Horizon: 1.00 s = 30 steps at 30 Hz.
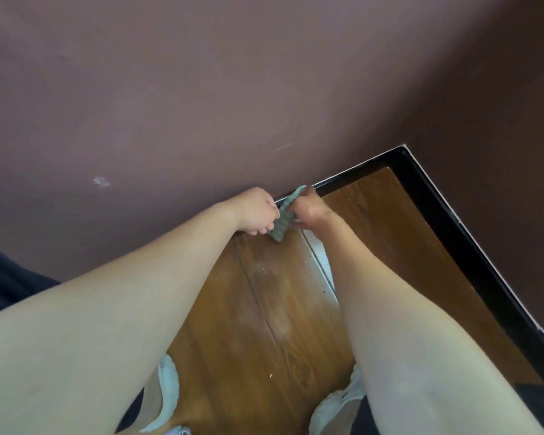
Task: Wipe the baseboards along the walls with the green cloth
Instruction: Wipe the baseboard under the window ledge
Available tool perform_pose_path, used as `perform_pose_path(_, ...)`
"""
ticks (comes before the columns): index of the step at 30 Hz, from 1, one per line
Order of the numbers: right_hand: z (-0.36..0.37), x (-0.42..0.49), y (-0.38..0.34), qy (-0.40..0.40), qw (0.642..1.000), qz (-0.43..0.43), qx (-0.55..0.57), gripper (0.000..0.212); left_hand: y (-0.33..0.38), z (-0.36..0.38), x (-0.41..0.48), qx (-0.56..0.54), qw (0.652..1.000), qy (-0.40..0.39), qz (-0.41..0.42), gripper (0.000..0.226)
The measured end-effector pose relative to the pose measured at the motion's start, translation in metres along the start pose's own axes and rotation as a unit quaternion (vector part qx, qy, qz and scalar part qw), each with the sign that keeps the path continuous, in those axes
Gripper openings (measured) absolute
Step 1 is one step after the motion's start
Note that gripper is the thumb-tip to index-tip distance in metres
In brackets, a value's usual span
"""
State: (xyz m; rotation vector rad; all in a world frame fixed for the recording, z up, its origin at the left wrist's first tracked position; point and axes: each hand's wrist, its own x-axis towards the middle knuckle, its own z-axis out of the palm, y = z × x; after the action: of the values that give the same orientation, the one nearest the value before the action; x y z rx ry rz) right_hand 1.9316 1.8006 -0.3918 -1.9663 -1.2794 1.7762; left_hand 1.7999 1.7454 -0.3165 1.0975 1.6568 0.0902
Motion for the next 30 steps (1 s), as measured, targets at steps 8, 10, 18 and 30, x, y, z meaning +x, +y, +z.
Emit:
perform_pose_path(8,0.007,-0.007,0.014,-0.077,0.993,-0.022,0.087,0.029,0.015,0.01,0.01,0.157,0.987,-0.024,-0.011,0.024)
perform_pose_path(10,-0.014,0.005,0.015,-0.015,0.991,-0.014,0.133,0.032,0.024,0.009,0.011,0.18,0.983,-0.034,0.003,0.024)
perform_pose_path(18,-0.038,0.023,0.026,0.031,0.973,0.002,0.227,0.056,0.044,0.014,0.023,0.157,0.986,-0.014,0.046,0.026)
perform_pose_path(30,-0.041,0.024,0.04,0.002,0.918,0.022,0.396,0.038,0.033,0.025,0.017,0.206,0.978,-0.03,0.022,0.032)
